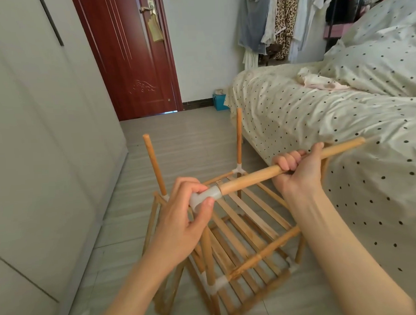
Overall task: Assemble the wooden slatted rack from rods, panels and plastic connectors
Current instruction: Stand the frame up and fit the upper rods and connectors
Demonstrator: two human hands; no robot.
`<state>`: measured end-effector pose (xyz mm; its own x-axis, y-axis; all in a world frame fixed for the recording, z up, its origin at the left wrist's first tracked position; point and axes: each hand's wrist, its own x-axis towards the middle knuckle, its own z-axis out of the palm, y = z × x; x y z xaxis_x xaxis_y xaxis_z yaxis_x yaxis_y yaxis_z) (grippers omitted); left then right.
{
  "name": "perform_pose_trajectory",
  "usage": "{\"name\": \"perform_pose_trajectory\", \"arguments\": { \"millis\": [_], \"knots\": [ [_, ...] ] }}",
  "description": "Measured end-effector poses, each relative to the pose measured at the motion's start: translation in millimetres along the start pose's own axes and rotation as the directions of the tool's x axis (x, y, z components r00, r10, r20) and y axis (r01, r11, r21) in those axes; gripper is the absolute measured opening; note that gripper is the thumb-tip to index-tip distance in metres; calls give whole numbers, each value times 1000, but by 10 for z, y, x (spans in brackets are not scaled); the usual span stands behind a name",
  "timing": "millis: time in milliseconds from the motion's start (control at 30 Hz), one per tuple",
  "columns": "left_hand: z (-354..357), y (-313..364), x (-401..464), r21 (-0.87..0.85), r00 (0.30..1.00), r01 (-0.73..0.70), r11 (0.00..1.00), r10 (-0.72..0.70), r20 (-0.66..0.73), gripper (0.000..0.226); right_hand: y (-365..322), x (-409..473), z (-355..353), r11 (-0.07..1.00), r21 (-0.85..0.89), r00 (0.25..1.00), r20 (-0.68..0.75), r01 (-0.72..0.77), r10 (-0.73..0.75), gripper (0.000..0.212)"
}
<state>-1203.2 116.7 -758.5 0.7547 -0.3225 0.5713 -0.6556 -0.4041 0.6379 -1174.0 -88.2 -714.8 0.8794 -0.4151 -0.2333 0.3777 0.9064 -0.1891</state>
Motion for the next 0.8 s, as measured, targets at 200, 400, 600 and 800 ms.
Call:
{"name": "perform_pose_trajectory", "arguments": {
  "millis": [200,400,600,800],
  "knots": [
    [22,35,16,-13,1000,17,1000,-17,14,14,96,71,-66,992,59,994,4,-113,113,50],
    [55,61,19,35,999,29,999,-28,-22,19,275,23,-2,986,-7,972,162,-169,168,52],
    [74,57,13,54,998,28,998,-25,-54,20,304,7,-34,984,34,971,167,-176,168,48],
    [70,116,42,113,998,54,992,-53,-15,37,258,21,-54,985,-30,978,122,-168,171,44]
  ]
}}
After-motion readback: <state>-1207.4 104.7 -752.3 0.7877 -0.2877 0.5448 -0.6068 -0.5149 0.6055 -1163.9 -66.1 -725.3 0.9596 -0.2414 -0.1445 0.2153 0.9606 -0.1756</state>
